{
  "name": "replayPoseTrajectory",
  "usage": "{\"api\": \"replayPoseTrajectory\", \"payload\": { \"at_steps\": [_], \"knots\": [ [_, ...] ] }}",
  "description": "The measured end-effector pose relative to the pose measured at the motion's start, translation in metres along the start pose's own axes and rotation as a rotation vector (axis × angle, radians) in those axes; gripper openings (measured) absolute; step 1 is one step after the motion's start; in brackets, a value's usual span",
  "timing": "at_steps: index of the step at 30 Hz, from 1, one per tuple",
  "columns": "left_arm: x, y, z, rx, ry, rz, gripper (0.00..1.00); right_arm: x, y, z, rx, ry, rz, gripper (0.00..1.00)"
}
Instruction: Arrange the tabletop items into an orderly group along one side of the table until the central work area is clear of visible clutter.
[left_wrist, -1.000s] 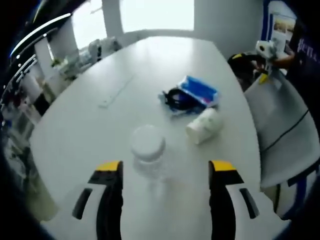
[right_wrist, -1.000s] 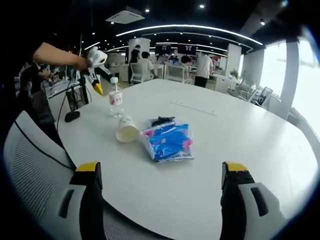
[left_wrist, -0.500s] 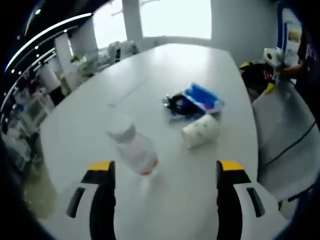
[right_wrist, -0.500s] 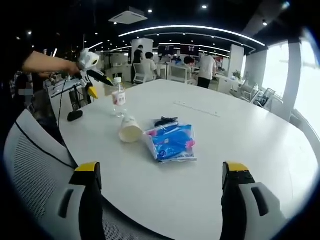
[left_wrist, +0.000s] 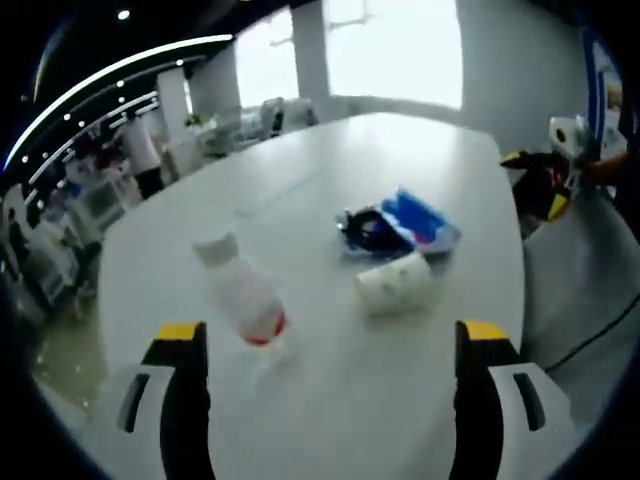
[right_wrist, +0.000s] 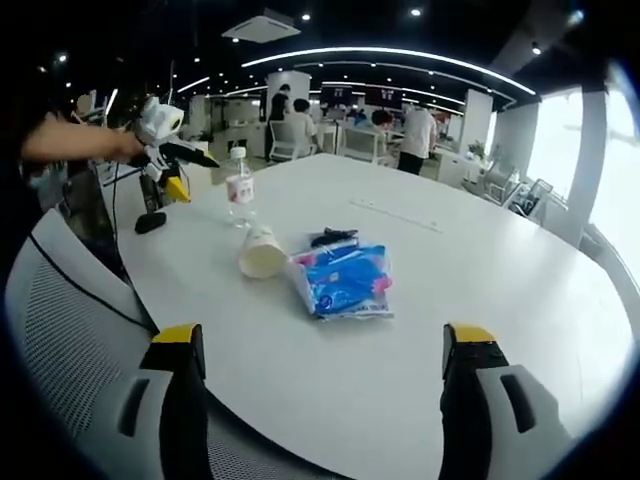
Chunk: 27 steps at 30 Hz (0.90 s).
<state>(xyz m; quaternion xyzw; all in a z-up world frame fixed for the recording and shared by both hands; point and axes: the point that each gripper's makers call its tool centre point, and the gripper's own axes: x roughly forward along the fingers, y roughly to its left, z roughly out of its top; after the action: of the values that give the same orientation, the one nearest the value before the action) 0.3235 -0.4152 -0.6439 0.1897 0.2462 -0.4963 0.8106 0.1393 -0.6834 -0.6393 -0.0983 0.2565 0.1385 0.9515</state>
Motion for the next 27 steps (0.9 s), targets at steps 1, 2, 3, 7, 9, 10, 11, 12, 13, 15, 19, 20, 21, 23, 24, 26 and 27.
{"api": "replayPoseTrajectory", "payload": {
  "at_steps": [1, 2, 3, 7, 9, 10, 11, 12, 13, 15, 19, 20, 21, 23, 24, 26, 27],
  "knots": [
    [0.0, -0.002, -0.001, -0.002, 0.0, 0.002, 1.0, 0.0, 0.0, 0.0, -0.001, -0.001, 0.001, 0.98],
    [0.0, -0.005, -0.001, -0.006, 0.002, 0.007, 1.0, 0.0, 0.001, 0.0, -0.004, 0.0, 0.003, 0.98],
    [0.0, -0.007, -0.001, -0.013, 0.0, 0.011, 1.0, 0.0, 0.002, -0.001, -0.006, 0.002, 0.006, 0.98],
    [-0.001, -0.018, 0.0, -0.023, -0.012, 0.023, 1.0, 0.0, 0.002, -0.002, -0.013, 0.007, 0.007, 0.97],
    [-0.002, -0.022, 0.0, -0.022, -0.012, 0.031, 1.0, 0.0, 0.002, -0.002, -0.011, 0.009, 0.008, 0.97],
    [-0.003, -0.023, 0.003, -0.035, -0.028, 0.04, 1.0, 0.0, 0.002, -0.003, -0.012, 0.011, 0.008, 0.96],
    [-0.003, -0.025, 0.005, -0.039, -0.034, 0.039, 1.0, 0.0, 0.002, -0.003, -0.014, 0.013, 0.007, 0.96],
    [-0.003, -0.026, 0.005, -0.04, -0.038, 0.041, 1.0, 0.0, 0.002, -0.003, -0.015, 0.014, 0.006, 0.96],
    [-0.004, -0.028, 0.009, -0.04, -0.05, 0.056, 1.0, 0.0, 0.002, -0.003, -0.015, 0.014, 0.005, 0.96],
    [-0.005, -0.029, 0.012, -0.032, -0.059, 0.066, 1.0, 0.0, 0.001, -0.003, -0.013, 0.013, 0.005, 0.96],
    [-0.005, -0.032, 0.018, -0.039, -0.071, 0.071, 1.0, 0.0, 0.001, -0.003, -0.015, 0.016, 0.004, 0.96],
    [-0.005, -0.033, 0.019, -0.041, -0.076, 0.072, 1.0, 0.0, 0.001, -0.003, -0.015, 0.016, 0.003, 0.96],
    [-0.005, -0.034, 0.019, -0.043, -0.077, 0.071, 1.0, 0.0, 0.001, -0.003, -0.015, 0.016, 0.003, 0.96],
    [-0.002, -0.039, 0.02, -0.047, -0.077, 0.071, 1.0, 0.0, 0.001, -0.004, -0.014, 0.017, 0.001, 0.95],
    [-0.001, -0.041, 0.02, -0.046, -0.075, 0.074, 1.0, 0.0, 0.001, -0.003, -0.014, 0.015, -0.001, 0.95],
    [0.001, -0.045, 0.021, -0.038, -0.078, 0.085, 1.0, 0.0, 0.0, -0.003, -0.013, 0.014, -0.003, 0.95],
    [0.003, -0.046, 0.021, -0.039, -0.08, 0.089, 1.0, -0.001, -0.001, -0.003, -0.011, 0.014, -0.006, 0.95]
  ]
}}
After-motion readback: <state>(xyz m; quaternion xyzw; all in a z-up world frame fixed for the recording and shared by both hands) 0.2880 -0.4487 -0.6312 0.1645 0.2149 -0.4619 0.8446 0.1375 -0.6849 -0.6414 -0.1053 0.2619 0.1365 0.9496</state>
